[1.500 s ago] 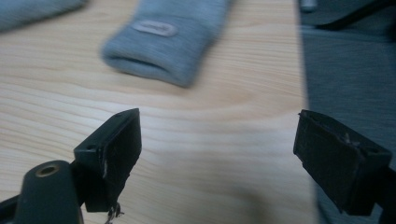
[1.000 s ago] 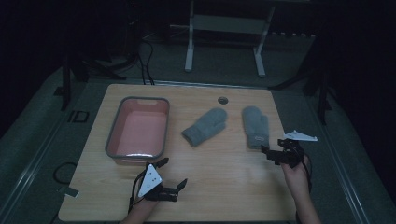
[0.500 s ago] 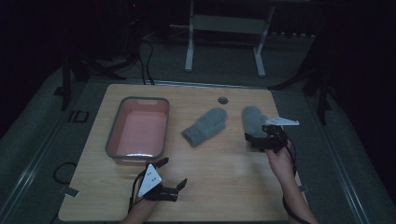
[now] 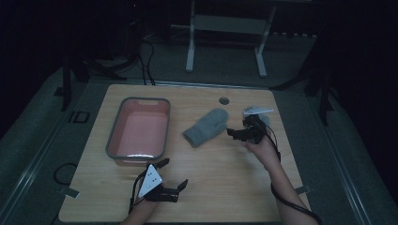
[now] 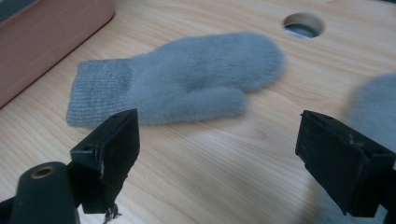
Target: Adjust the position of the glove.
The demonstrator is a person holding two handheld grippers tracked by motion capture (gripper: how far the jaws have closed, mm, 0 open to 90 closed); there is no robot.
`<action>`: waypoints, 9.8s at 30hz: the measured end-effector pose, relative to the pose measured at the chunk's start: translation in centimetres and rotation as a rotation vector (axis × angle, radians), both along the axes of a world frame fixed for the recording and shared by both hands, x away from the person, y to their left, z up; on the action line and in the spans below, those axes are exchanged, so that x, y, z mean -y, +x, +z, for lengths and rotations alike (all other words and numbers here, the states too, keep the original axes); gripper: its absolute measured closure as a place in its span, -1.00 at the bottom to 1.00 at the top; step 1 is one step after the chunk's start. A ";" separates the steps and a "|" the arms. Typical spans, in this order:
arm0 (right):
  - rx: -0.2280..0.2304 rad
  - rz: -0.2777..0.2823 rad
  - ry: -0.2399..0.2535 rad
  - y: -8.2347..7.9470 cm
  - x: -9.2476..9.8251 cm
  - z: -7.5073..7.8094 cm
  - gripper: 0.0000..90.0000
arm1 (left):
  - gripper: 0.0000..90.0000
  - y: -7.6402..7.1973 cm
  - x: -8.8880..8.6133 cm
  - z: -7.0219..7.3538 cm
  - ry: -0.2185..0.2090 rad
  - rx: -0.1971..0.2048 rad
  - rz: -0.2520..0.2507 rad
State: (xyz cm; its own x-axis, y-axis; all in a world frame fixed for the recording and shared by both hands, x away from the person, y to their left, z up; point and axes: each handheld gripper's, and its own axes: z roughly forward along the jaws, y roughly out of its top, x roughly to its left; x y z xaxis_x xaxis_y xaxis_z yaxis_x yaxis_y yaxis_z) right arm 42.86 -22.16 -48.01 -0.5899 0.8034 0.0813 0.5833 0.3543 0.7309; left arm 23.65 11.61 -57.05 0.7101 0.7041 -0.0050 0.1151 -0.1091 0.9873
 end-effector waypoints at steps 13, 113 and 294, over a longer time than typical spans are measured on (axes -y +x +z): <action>0.003 0.041 -0.041 4.1 -4.3 -1.4 -0.65 | -0.96 0.0 0.0 0.0 -0.001 0.000 -0.005; 0.010 -0.187 -0.021 3.1 10.3 -3.2 -0.13 | -0.96 0.1 -0.1 0.0 -0.017 -0.015 -0.004; -0.050 -0.203 0.097 -9.7 -2.6 -2.2 -0.22 | -0.96 1.0 1.0 2.1 0.005 -0.203 0.008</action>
